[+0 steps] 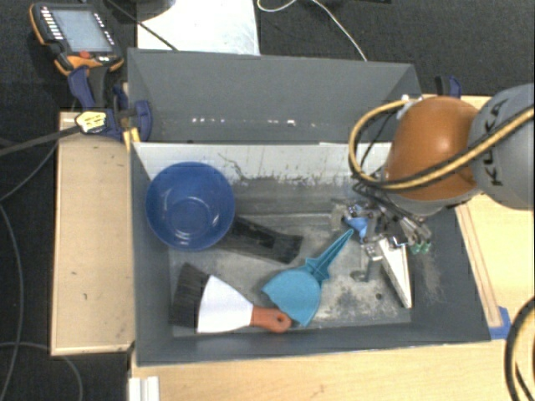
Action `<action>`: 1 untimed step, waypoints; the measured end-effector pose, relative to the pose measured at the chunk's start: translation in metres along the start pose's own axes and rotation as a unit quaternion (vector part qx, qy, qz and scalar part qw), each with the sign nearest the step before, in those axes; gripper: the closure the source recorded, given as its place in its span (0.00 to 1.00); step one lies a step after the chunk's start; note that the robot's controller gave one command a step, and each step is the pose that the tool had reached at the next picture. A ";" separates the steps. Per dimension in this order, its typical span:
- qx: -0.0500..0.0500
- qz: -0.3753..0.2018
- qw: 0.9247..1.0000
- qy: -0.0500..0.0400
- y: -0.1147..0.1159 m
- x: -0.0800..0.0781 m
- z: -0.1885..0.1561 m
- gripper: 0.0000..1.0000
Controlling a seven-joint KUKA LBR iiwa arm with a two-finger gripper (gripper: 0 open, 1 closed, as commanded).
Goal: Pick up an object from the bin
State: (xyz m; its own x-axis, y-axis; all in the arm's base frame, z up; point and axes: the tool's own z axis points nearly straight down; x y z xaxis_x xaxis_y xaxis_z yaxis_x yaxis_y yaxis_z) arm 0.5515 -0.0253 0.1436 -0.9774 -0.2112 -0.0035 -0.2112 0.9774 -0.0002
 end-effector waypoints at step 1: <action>0.000 0.164 0.986 0.001 0.012 0.003 0.053 0.00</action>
Offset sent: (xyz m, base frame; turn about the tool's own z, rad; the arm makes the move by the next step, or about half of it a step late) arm 0.0178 0.0294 -0.0736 -0.0299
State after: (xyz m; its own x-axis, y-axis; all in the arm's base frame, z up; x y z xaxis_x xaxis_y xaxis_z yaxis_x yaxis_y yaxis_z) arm 0.5460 -0.0140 0.0904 -0.9931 0.1169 -0.0004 0.1169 0.9931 0.0012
